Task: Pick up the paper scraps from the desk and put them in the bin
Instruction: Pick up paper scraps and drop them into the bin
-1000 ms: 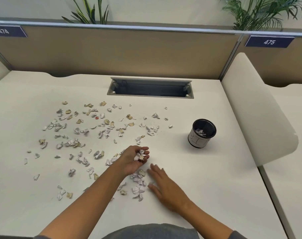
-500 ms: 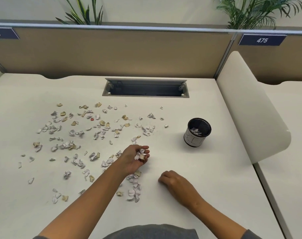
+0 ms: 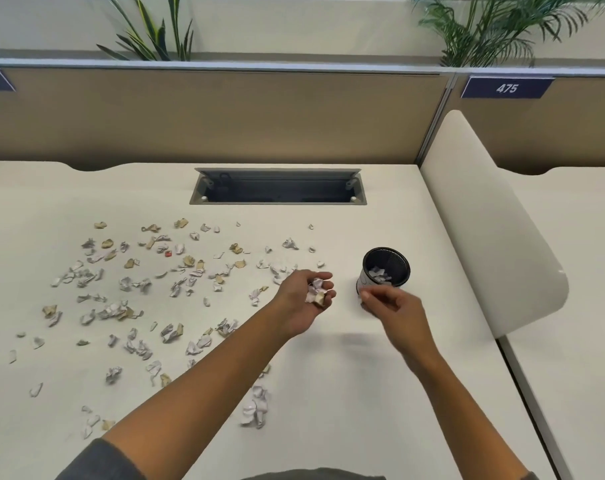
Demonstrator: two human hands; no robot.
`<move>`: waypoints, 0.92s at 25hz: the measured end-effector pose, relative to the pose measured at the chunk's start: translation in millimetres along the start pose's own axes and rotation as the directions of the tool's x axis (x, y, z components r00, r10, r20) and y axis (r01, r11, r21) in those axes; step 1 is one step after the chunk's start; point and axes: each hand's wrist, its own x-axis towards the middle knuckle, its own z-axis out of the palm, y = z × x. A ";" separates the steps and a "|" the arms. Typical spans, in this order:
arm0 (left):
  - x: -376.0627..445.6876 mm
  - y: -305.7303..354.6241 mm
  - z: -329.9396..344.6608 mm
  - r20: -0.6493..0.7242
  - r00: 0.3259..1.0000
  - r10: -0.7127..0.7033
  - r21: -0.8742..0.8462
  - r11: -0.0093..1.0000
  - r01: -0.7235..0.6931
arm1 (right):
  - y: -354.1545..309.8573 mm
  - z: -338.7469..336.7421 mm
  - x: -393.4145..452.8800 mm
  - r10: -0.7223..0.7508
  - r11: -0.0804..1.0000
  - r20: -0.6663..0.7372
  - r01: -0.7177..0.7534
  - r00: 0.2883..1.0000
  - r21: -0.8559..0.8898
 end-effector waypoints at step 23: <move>48.2 1.8 97.3 0.273 0.921 0.277 0.350 0.863 -0.364 | -11.0 -38.6 46.4 -0.006 0.998 -0.292 -0.014 0.956 -0.064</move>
